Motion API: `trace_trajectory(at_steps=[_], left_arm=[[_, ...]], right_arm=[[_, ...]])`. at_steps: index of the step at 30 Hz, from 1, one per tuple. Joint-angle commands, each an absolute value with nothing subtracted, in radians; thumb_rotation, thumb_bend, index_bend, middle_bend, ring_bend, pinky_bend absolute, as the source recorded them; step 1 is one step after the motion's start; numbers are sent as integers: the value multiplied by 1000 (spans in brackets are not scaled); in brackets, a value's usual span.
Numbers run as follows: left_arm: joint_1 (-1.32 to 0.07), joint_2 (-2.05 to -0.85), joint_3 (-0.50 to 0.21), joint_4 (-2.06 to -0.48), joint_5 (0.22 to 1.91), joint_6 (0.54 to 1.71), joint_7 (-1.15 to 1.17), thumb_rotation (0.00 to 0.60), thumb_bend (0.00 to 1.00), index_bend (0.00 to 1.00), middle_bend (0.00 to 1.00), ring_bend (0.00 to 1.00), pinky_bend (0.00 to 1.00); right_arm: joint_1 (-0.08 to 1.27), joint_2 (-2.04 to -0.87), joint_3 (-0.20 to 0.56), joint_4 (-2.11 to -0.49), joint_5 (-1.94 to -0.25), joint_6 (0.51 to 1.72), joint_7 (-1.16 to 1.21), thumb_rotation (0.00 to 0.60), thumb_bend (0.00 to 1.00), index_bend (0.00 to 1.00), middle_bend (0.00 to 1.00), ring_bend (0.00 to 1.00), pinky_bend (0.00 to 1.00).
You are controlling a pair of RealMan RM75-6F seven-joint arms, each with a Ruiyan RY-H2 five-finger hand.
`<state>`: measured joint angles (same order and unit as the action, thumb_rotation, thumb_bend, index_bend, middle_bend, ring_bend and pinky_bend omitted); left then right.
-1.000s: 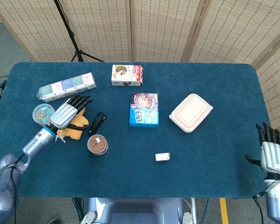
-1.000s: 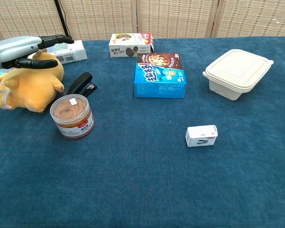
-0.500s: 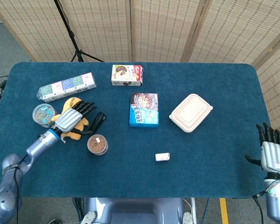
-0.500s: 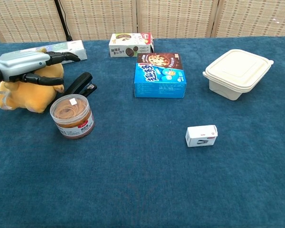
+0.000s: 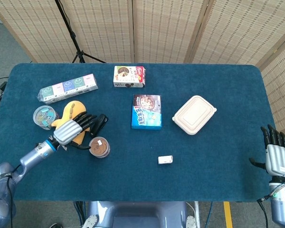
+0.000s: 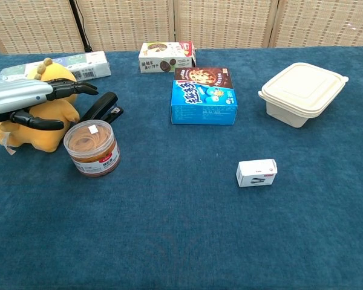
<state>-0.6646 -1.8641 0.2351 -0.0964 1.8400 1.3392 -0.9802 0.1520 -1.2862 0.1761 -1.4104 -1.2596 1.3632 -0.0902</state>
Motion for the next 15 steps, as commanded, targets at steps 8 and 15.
trace_trajectory(at_steps=[8, 15], left_arm=[[-623, -1846, 267, -104, 1858, 1439, -998, 0, 0, 0, 0, 0, 0], [-610, -1839, 266, -107, 1850, 1480, -1006, 0, 0, 0, 0, 0, 0]], right_arm=[[150, -1282, 173, -1418, -1265, 1366, -88, 600, 0, 0, 0, 0, 0], [147, -1276, 174, -1425, -1269, 1374, -84, 600, 0, 0, 0, 0, 0]])
